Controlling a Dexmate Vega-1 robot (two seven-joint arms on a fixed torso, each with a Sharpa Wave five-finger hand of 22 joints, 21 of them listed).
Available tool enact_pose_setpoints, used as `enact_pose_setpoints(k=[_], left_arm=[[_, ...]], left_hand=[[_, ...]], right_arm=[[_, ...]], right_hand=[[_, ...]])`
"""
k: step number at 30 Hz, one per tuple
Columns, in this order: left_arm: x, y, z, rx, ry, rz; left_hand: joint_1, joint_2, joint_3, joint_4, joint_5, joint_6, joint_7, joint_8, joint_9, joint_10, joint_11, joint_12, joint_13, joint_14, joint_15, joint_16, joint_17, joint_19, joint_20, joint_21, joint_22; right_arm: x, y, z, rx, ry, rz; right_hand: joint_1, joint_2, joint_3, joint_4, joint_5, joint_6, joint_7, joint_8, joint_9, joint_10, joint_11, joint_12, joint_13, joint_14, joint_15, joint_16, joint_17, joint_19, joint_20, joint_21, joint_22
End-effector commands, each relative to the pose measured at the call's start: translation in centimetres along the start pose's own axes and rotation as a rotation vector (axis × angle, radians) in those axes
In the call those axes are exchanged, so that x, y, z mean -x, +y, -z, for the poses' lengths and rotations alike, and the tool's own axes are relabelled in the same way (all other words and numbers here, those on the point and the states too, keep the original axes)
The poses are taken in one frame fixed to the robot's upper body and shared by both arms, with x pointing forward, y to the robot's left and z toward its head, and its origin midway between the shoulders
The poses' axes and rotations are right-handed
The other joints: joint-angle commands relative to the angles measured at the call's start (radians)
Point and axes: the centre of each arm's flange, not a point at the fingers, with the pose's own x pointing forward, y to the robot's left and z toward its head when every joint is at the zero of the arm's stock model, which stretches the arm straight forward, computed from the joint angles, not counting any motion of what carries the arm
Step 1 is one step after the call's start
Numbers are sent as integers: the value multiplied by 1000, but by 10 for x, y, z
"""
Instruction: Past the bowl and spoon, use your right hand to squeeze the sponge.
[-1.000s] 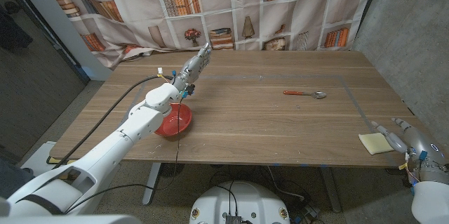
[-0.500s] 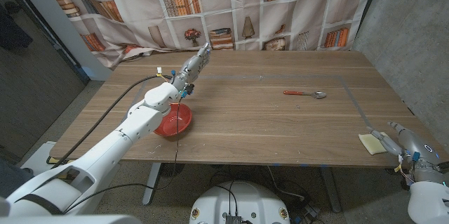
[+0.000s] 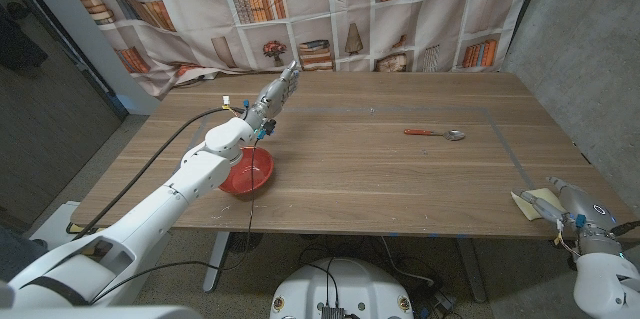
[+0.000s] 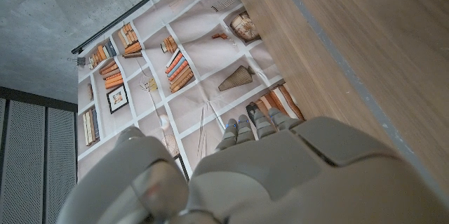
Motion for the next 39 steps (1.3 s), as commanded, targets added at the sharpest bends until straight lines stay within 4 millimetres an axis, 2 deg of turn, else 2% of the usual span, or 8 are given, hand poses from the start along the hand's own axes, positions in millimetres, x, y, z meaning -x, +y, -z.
enact_pose_setpoints(k=[1, 20, 27, 33, 37, 39], left_arm=[[3, 4, 6, 9, 15, -9], [0, 8, 9, 20, 19, -13], [0, 7, 12, 25, 27, -14], [1, 7, 13, 27, 34, -20], [2, 7, 13, 31, 36, -24], [3, 7, 13, 29, 36, -26]], left_hand=[[4, 4, -6, 1, 0, 2, 4, -4, 2, -1, 0, 3, 4, -7, 1, 1, 4, -12, 1, -2, 3], [5, 7, -9, 2, -2, 7, 2, -3, 2, 3, 1, 4, 4, -6, 0, 2, 5, -17, 7, -3, 4], [5, 8, -10, 2, -2, 8, 2, -3, 2, 4, 0, 4, 4, -5, 0, 2, 5, -18, 12, -3, 4], [6, 9, -10, 2, -3, 10, 1, -3, 2, 6, 1, 5, 4, -4, 0, 3, 5, -19, 15, -3, 4], [6, 10, -11, 2, -3, 13, 1, -2, 2, 8, 0, 5, 4, -3, -1, 3, 5, -18, 16, -3, 4], [6, 10, -11, 2, -3, 14, 0, -2, 2, 9, 0, 5, 4, -2, -1, 3, 5, -18, 16, -2, 4]], right_arm=[[-7, 9, -1, 34, 39, -43], [-12, 24, 3, 9, 88, -76], [-15, 27, 2, 18, 91, -77], [-19, 29, 0, 19, 91, -58], [-21, 29, -3, 35, 83, -31], [-21, 28, -4, 38, 82, -20]], right_hand=[[15, 2, 3, -4, 7, -5, -4, -1, 4, -6, 1, -3, 3, -5, 1, -2, 1, -6, 1, 1, -1], [47, 9, 14, -4, 12, -6, -6, 2, 5, -1, -1, 3, 3, -9, -1, 3, 2, -12, -3, 4, -1], [123, 46, 49, -9, 16, 4, -4, 9, 5, 16, -9, 12, 3, 13, -20, 14, 2, 15, -19, 17, -1], [218, 70, 84, -12, 11, 22, -5, 16, 5, 53, -19, 26, 2, 64, -50, 23, 0, 70, -36, 35, -1], [290, 81, 103, -8, 3, 71, -7, 29, 6, 117, -36, 44, 1, 136, -81, 31, -1, 150, -57, 57, 0], [310, 83, 107, -8, 1, 87, -9, 32, 6, 134, -41, 48, 1, 158, -90, 33, -1, 166, -63, 60, 1]])
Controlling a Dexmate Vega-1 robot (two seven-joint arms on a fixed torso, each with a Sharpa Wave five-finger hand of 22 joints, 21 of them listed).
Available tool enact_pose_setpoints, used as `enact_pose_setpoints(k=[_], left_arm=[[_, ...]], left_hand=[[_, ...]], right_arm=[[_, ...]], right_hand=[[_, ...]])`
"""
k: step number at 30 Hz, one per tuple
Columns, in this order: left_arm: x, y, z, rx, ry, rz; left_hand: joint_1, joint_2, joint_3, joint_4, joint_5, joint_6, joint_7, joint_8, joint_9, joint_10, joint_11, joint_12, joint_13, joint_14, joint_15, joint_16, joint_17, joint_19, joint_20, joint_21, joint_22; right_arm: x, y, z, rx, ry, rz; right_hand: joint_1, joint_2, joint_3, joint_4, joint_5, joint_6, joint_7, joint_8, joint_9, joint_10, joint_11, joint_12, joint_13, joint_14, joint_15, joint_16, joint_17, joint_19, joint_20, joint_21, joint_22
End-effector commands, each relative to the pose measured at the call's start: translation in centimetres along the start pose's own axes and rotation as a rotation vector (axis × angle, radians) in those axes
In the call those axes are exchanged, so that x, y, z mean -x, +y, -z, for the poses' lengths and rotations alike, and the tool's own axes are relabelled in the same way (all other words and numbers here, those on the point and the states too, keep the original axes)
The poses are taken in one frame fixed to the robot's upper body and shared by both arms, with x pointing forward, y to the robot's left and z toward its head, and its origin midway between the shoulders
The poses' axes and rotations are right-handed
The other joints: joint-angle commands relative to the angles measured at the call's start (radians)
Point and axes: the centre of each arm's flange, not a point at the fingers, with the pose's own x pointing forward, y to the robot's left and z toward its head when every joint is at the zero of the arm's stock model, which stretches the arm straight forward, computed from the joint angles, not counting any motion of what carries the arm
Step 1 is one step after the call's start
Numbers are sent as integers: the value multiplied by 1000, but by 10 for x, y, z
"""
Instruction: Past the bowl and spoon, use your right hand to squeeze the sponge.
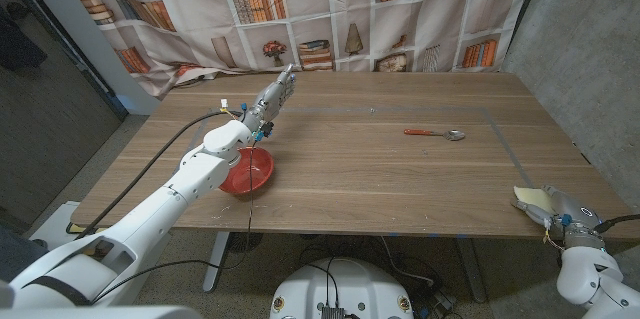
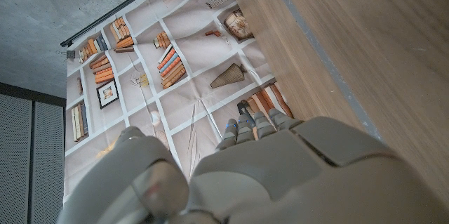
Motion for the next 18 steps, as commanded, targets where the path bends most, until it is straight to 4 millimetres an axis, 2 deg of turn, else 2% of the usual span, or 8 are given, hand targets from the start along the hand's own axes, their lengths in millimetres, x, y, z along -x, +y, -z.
enact_pose_setpoints(k=[1, 7, 10, 15, 18], left_arm=[[3, 0, 2, 7, 9, -12], [4, 0, 3, 8, 8, -16], [4, 0, 2, 9, 8, -18], [5, 2, 1, 7, 8, -21], [5, 3, 1, 7, 6, -22]], left_hand=[[4, 8, -2, 2, -3, 6, 2, -1, 2, 6, -4, 6, 4, 0, -1, 4, 5, -3, 9, -2, 4], [4, 10, -3, 2, -3, 11, 1, 0, 2, 8, -2, 6, 4, 2, -1, 4, 5, -3, 11, -2, 4], [4, 11, -3, 2, -4, 12, 1, 0, 2, 9, -3, 6, 4, 2, -2, 4, 5, -3, 13, -1, 4], [5, 12, -3, 2, -4, 13, 1, 0, 2, 9, -4, 6, 4, 4, -1, 5, 5, -4, 15, -2, 5], [5, 13, -4, 3, -4, 14, 0, 0, 2, 9, -6, 6, 4, 4, -1, 5, 5, -4, 17, -2, 5]], right_arm=[[-5, 2, -4, 19, -4, 39], [-6, 0, -6, 13, -9, 61], [-7, 0, -7, 11, -11, 75], [-6, -4, -11, 4, -14, 111], [-4, -8, -13, -7, -16, 119]], right_hand=[[57, 17, 16, 0, -6, 37, -4, 12, 3, 44, -11, 13, 1, 46, -21, 7, 1, 48, -42, 13, 4], [88, 26, 19, 5, -9, 74, -9, 20, 4, 83, -17, 21, 0, 94, -31, 14, 4, 100, -53, 28, 5], [117, 34, 28, 5, -9, 102, -10, 26, 4, 117, -24, 27, 0, 144, -45, 21, 4, 145, -65, 40, 6], [148, 49, 41, 5, -10, 126, -17, 30, 4, 143, -37, 31, -1, 175, -57, 21, 5, 177, -74, 49, 7], [161, 55, 46, 7, -14, 145, -20, 33, 4, 170, -35, 37, -1, 200, -64, 23, 6, 203, -76, 57, 7]])
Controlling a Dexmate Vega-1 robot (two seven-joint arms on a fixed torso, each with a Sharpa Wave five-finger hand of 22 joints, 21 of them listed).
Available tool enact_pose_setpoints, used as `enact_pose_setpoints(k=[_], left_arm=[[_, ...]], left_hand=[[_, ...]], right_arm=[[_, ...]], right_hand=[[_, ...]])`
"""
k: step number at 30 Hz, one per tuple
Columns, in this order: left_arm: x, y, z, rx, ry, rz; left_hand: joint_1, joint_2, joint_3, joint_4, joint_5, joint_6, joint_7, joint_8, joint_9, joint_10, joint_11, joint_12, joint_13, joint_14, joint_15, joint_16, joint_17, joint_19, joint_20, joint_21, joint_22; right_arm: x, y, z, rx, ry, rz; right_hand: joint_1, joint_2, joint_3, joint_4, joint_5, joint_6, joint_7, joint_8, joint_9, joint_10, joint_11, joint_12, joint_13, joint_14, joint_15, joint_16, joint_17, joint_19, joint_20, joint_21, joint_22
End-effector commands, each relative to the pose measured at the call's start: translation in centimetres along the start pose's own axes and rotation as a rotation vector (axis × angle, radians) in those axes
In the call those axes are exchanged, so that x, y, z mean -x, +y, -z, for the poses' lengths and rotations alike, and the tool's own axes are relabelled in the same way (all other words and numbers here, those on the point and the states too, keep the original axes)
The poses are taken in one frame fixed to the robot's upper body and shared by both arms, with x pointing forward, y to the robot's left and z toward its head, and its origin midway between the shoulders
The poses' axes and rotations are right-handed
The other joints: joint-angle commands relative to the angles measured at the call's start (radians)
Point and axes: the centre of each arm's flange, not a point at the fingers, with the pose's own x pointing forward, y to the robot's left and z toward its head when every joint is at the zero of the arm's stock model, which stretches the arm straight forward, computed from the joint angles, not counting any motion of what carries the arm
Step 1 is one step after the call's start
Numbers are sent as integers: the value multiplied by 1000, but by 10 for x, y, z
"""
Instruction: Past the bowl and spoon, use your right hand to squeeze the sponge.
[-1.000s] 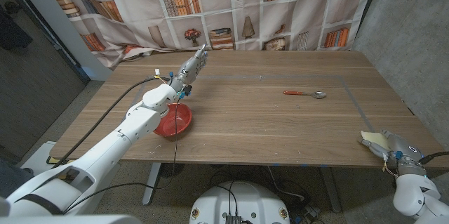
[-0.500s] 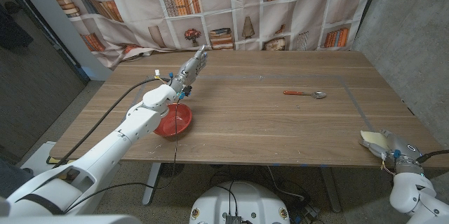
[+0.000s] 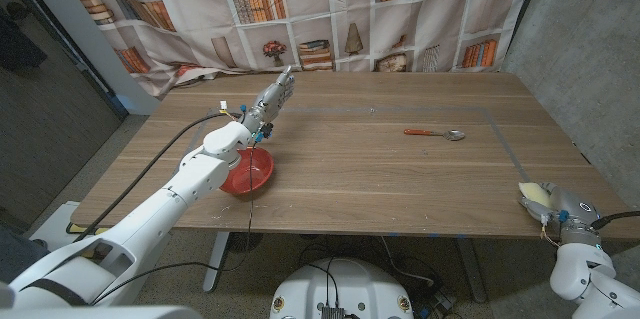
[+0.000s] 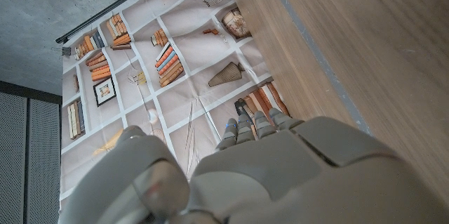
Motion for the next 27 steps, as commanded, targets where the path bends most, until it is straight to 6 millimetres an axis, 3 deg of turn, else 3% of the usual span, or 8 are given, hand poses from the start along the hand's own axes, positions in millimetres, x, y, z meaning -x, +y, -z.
enact_pose_setpoints(k=[1, 7, 21, 27], left_arm=[[1, 3, -1, 1, -1, -8], [0, 5, 0, 3, 5, -3], [1, 10, 1, 6, 0, -7], [4, 12, 2, 11, 1, -14]], left_hand=[[-3, 5, -4, 3, -4, 8, 6, 0, 2, 4, -2, 6, 4, 4, -1, 5, 5, -1, 6, -2, 5], [-2, 6, -4, 3, -5, 9, 6, 0, 2, 3, -4, 5, 4, 4, 0, 4, 5, -1, 6, -1, 5], [0, 9, -6, 3, -5, 10, 4, -1, 2, 4, -2, 5, 4, 4, 2, 4, 5, -3, 7, -1, 5], [0, 10, -7, 3, -6, 10, 3, -1, 2, 4, -2, 5, 4, 4, 2, 3, 5, -3, 7, -1, 5]], right_arm=[[0, -10, -9, -25, -12, 52], [3, -22, -17, -23, -33, 87], [13, -54, -44, -26, -109, 197], [15, -60, -53, -45, -129, 215]], right_hand=[[26, 3, 10, 2, -8, 40, -3, 13, 3, 35, 0, 13, 1, 36, -42, 7, 4, 69, -85, 21, 7], [50, -5, 5, -2, -14, 71, 3, 18, 3, 58, 2, 16, 0, 58, -43, 9, 6, 114, -79, 34, 6], [61, -17, 2, 2, -16, 89, 4, 16, 3, 86, 4, 18, 0, 94, -45, 10, 5, 150, -83, 42, 5], [77, -17, 6, 3, -15, 103, -2, 14, 3, 102, -5, 18, 0, 140, -62, 17, 6, 173, -107, 47, 5]])
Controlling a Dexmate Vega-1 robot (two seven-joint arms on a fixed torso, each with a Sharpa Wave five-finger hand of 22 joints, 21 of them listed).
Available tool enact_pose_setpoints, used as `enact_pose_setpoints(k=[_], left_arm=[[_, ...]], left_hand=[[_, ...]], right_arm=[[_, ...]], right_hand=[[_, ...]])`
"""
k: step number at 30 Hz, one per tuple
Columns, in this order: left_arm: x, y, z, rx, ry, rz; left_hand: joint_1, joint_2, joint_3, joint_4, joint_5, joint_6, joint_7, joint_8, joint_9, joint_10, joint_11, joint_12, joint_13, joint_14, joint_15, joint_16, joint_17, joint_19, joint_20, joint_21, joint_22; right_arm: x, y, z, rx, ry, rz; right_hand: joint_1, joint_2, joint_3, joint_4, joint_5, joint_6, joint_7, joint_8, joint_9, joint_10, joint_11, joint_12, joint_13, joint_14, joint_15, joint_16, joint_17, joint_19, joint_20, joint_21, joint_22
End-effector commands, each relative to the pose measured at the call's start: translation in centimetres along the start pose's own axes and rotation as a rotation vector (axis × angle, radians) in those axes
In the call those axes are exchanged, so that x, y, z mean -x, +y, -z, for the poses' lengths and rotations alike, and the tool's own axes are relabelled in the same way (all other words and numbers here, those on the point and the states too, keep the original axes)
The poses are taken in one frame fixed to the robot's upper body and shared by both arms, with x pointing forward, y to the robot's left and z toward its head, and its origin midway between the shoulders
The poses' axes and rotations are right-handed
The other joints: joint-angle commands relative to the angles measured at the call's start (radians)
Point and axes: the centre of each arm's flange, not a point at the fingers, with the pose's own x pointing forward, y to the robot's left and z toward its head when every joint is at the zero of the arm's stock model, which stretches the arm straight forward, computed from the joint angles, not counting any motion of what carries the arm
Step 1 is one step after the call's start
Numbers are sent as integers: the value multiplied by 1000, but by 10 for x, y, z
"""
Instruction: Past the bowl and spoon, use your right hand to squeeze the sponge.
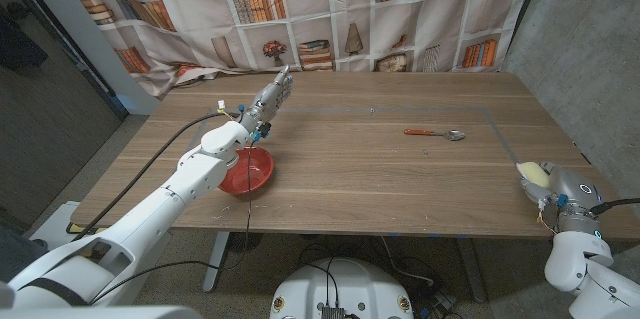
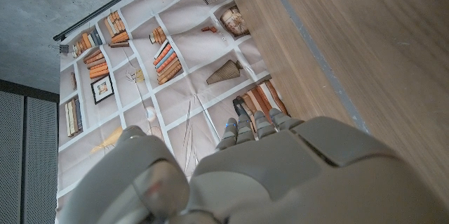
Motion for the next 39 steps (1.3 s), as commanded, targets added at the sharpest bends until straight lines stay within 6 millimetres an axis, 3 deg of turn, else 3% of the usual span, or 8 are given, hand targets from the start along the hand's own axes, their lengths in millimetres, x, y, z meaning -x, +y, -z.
enact_pose_setpoints(k=[1, 6, 10, 16, 27, 35, 39], left_arm=[[4, 5, 2, 6, -1, -10], [6, 7, 3, 9, -1, -17], [8, 8, 3, 9, -3, -18], [10, 8, 3, 12, -6, -20], [12, 9, 5, 14, -4, -15], [14, 11, 4, 11, -7, -13], [15, 11, 6, 14, -1, -13]], left_hand=[[6, 5, -7, 3, -6, 4, -2, -1, 2, 4, -3, 5, 4, 4, 1, 3, 5, -3, 8, -1, 5], [6, 6, -7, 3, -6, 5, -1, -1, 2, 3, -4, 4, 4, 4, 2, 3, 5, -3, 8, -1, 5], [7, 6, -8, 3, -6, 5, -1, -2, 2, 4, -3, 4, 4, 4, 1, 3, 5, -4, 9, -1, 5], [7, 7, -8, 3, -7, 5, -2, -2, 2, 3, -3, 4, 4, 4, 2, 3, 5, -3, 10, -1, 5], [8, 8, -10, 3, -7, 6, -3, -2, 2, 4, -3, 4, 4, 5, 2, 3, 5, -6, 9, -1, 5], [9, 9, -11, 2, -8, 5, -3, -3, 3, 3, -3, 3, 4, 5, 1, 3, 5, -6, 9, -1, 5], [9, 10, -11, 2, -8, 5, -3, -3, 3, 4, -3, 3, 4, 5, 1, 3, 5, -6, 9, -1, 5]], right_arm=[[2, -18, -19, -29, -46, 62], [3, -20, -22, -40, -47, 81], [4, -22, -24, -42, -48, 98], [7, -23, -26, -34, -57, 117], [11, -24, -30, -40, -72, 124], [13, -27, -34, -60, -81, 119], [12, -28, -36, -69, -94, 100]], right_hand=[[19, 3, 2, 3, -3, 16, 0, 5, 3, 21, -8, 7, 0, 32, -57, 10, 5, 22, -67, 10, 3], [36, 7, 7, 4, -3, 35, -6, 5, 4, 45, -9, 9, 0, 82, -69, 18, 7, 50, -84, 19, 5], [62, 14, 15, 4, -5, 86, -29, 17, 5, 97, -22, 21, 2, 132, -89, 24, 10, 75, -101, 29, 9], [94, 23, 22, 3, -7, 121, -44, 20, 7, 143, -42, 31, 6, 184, -115, 30, 15, 107, -128, 44, 13], [118, 47, 23, 15, -6, 270, -52, 45, 0, 238, -62, 36, -4, 299, -157, 39, 18, 169, -141, 88, 28], [176, 97, 53, 7, -1, 316, -37, 38, -1, 279, -44, 20, -8, 351, -170, 30, 15, 196, -147, 125, 42], [183, 124, 62, 21, -3, 314, -31, 28, 1, 276, -37, 7, -9, 353, -159, 25, 20, 188, -145, 133, 47]])
